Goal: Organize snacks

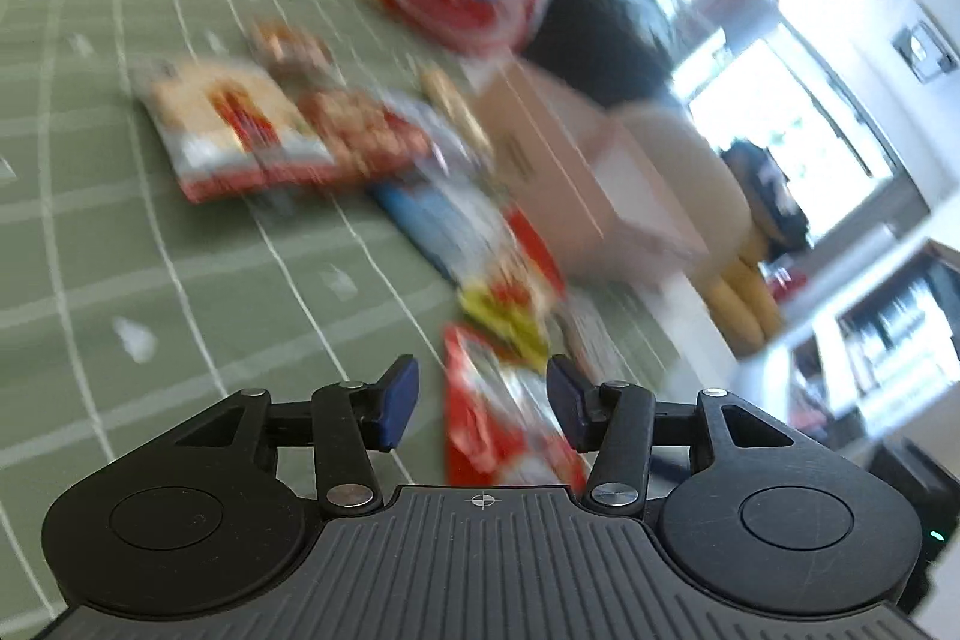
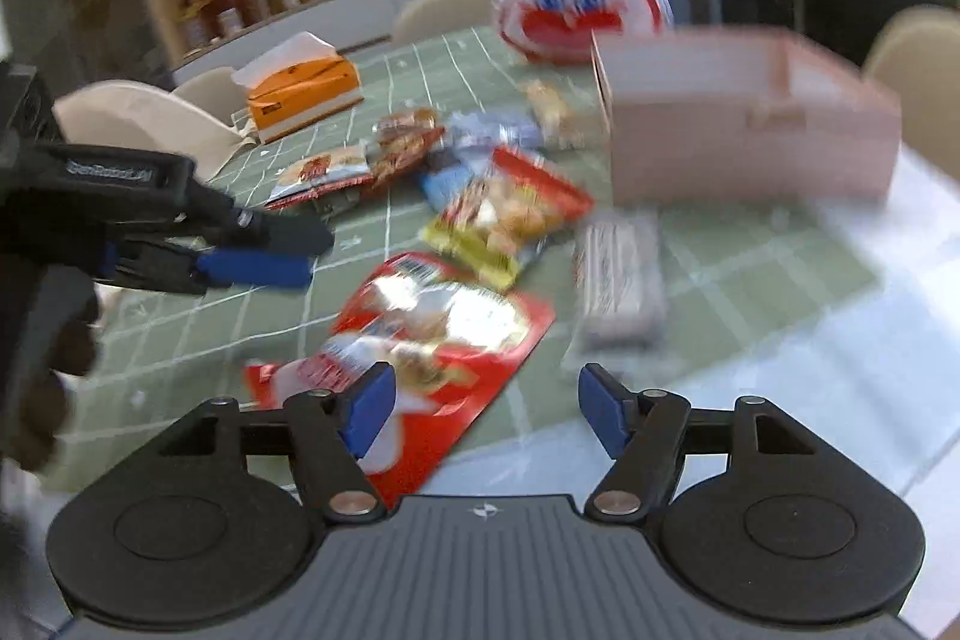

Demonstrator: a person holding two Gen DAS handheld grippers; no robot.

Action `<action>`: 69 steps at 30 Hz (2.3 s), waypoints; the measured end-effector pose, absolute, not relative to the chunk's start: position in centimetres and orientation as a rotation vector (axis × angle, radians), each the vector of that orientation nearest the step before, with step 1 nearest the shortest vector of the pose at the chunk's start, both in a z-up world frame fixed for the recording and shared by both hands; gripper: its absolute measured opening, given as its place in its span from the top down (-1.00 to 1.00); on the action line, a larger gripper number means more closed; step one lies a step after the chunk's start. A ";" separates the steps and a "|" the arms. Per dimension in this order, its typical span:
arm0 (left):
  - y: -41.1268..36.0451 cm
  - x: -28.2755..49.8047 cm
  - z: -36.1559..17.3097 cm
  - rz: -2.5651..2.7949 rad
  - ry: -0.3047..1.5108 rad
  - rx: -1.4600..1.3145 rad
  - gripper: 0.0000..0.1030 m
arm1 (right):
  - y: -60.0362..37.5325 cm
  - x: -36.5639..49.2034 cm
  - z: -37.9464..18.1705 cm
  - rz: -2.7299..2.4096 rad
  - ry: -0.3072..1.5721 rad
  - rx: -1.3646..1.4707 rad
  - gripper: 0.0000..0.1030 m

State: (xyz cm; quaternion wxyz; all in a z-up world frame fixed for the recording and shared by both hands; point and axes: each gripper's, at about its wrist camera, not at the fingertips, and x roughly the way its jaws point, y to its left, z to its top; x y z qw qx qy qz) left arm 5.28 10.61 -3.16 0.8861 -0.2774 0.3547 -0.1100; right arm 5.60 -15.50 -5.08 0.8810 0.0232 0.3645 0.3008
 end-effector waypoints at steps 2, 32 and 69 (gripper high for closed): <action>11.0 4.8 -3.1 -0.179 0.687 -0.578 -0.03 | -14.5 5.0 -5.0 0.585 0.773 0.060 -0.58; 13.4 4.9 -5.2 -0.221 0.801 -0.606 0.06 | -12.6 4.6 -3.8 0.492 0.807 -0.063 -0.97; 4.1 1.3 -1.9 -0.501 0.473 -0.050 0.57 | -19.9 6.6 -5.9 0.593 0.659 -0.166 -0.34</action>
